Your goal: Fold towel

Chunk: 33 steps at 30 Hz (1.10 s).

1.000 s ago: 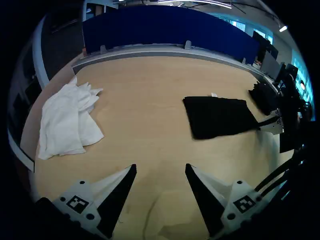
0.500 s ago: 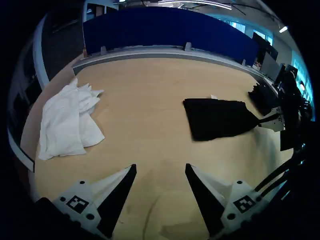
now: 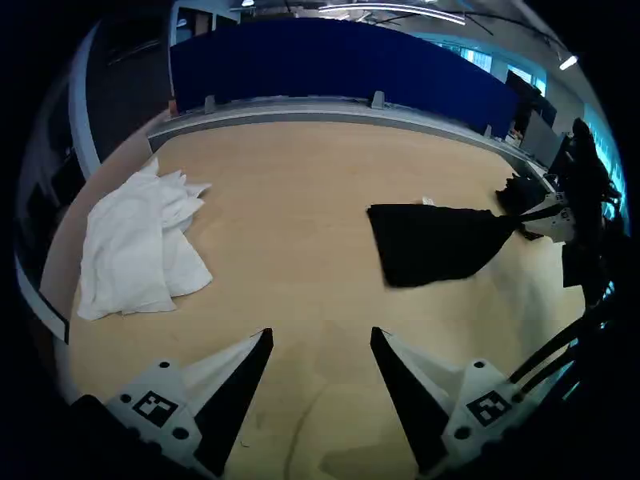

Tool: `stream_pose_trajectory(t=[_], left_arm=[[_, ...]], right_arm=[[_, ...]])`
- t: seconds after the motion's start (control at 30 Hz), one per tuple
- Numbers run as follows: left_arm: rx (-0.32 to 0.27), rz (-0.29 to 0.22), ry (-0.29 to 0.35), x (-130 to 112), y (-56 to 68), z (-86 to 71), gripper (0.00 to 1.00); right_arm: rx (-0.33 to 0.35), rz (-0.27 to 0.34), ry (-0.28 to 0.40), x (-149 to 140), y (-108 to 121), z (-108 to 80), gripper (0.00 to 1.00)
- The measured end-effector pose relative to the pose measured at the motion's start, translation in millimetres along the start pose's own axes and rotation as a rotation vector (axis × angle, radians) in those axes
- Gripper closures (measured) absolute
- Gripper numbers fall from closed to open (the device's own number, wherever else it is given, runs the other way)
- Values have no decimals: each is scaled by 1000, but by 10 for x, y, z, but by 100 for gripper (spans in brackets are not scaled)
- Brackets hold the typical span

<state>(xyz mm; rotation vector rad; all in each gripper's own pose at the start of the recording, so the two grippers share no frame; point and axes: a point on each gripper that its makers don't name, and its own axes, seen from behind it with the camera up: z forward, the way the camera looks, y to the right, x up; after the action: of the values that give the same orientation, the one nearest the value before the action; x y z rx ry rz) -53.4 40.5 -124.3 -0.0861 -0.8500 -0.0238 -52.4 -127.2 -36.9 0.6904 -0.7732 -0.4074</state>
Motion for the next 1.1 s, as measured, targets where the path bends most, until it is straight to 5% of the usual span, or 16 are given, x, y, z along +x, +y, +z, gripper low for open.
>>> stream_pose_trajectory(t=[0.37, 1.1], left_arm=[[-1, -15, 17, 13, -9, -37, 10], [-13, -72, 67, 144, -70, -106, 10]], right_arm=[[9, -59, 65, 593, -65, 57, 85], [71, -137, 75, 1065, -418, 323, 86]])
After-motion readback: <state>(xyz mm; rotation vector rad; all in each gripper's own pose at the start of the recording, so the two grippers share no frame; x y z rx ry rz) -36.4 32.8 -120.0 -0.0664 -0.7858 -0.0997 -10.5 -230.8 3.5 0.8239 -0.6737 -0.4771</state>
